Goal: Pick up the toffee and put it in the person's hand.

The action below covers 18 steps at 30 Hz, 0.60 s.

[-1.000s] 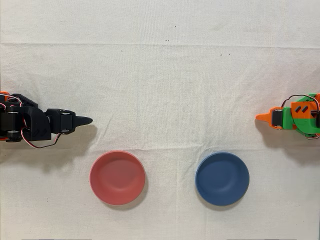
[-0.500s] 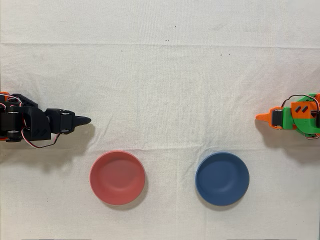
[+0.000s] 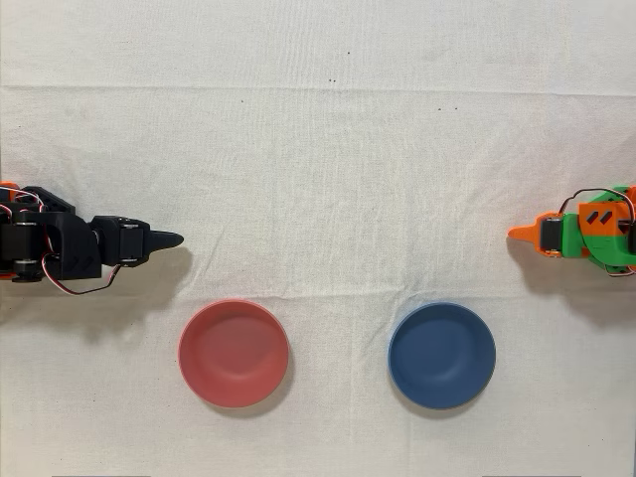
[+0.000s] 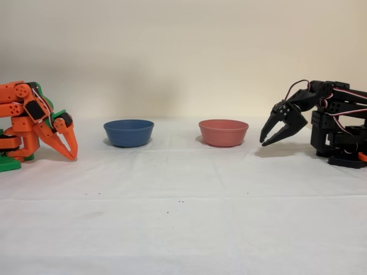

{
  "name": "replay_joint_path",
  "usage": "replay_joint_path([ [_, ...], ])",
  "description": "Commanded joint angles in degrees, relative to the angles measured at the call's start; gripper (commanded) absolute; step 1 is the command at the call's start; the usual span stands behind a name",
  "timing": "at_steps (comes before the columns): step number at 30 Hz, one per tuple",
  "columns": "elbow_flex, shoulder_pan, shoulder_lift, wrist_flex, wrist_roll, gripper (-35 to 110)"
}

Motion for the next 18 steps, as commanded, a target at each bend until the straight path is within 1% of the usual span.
replay_joint_path([
  [1, 2.9, -0.35, 4.04, -0.18, 0.0, 0],
  [18, 2.9, -0.26, 4.04, -0.18, 0.35, 0],
])
